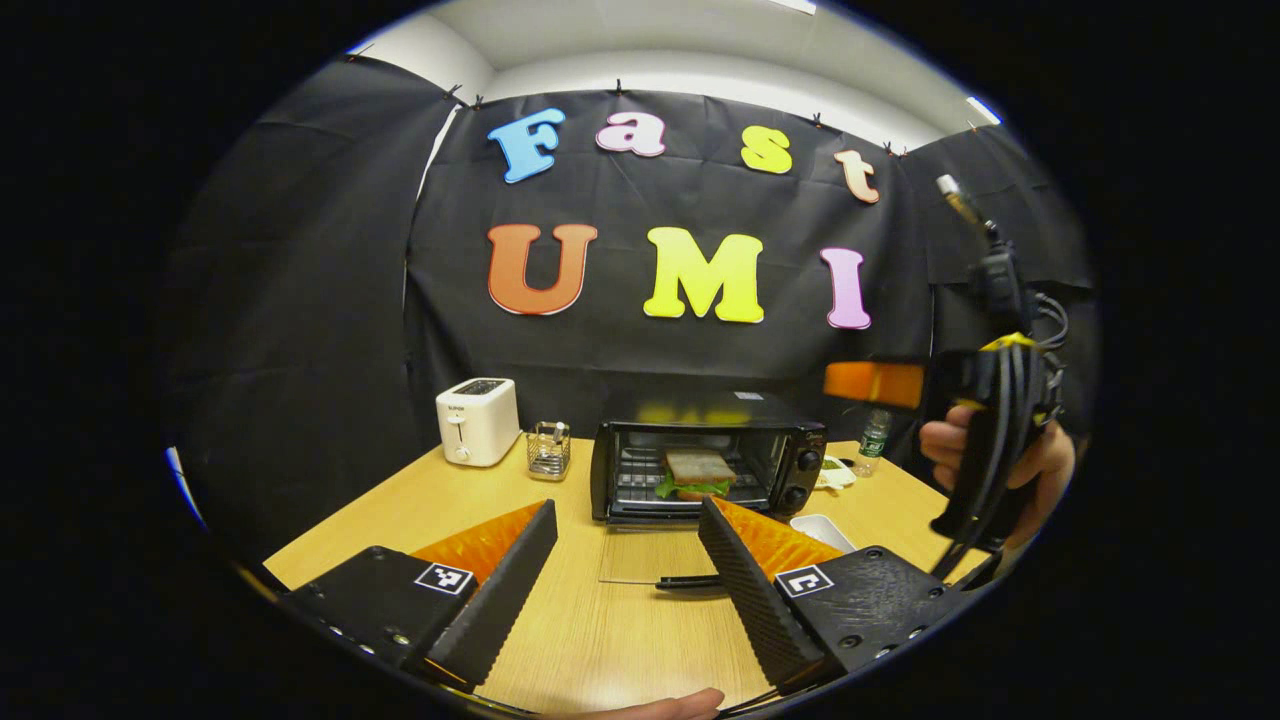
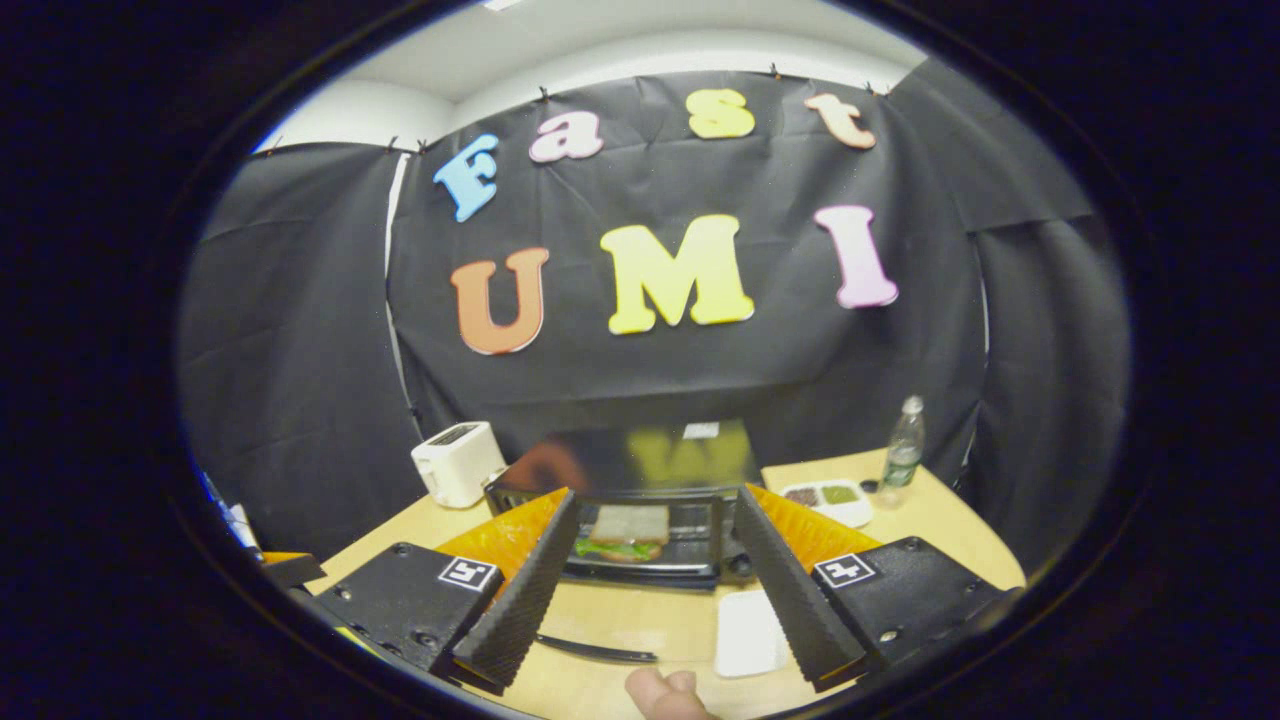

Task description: Open the electric oven with the left hand, put the food in, and close the electric oven.

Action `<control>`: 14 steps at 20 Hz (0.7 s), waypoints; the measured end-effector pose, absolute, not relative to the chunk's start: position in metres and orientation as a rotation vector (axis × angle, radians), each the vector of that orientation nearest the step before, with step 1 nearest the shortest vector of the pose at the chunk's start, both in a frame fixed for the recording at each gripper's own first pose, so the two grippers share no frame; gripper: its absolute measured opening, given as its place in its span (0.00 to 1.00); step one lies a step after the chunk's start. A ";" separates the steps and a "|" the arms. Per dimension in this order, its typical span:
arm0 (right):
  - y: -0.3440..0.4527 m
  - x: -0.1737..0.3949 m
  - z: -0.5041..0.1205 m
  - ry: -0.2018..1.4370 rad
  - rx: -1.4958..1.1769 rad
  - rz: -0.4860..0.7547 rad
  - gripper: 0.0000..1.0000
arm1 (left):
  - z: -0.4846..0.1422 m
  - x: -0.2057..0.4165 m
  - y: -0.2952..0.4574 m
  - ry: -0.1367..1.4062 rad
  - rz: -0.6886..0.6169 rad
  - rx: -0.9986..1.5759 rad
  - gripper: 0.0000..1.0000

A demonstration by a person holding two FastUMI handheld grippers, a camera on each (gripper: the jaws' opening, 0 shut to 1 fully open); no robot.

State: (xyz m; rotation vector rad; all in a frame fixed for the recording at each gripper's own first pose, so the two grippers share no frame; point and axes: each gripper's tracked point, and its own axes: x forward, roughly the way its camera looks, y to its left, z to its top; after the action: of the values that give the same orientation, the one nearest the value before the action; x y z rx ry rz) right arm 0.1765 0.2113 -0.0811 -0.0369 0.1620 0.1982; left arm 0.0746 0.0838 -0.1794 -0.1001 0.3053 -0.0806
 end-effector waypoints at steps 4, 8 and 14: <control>0.165 0.153 -0.040 0.068 0.004 0.119 1.00 | -0.213 0.090 0.063 0.383 -0.109 -0.098 0.94; 0.123 0.123 -0.018 0.029 -0.004 0.067 0.89 | -0.249 0.100 0.029 0.473 -0.167 -0.096 0.94; 0.080 0.100 0.014 -0.036 -0.023 0.042 1.00 | -0.311 0.095 -0.015 0.626 -0.229 -0.092 0.95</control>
State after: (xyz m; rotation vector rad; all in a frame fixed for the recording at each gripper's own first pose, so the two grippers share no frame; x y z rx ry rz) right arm 0.1000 0.0799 0.0142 -0.0231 -0.0361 0.0425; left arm 0.0952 -0.0155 -0.3109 -0.0922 0.6264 -0.2289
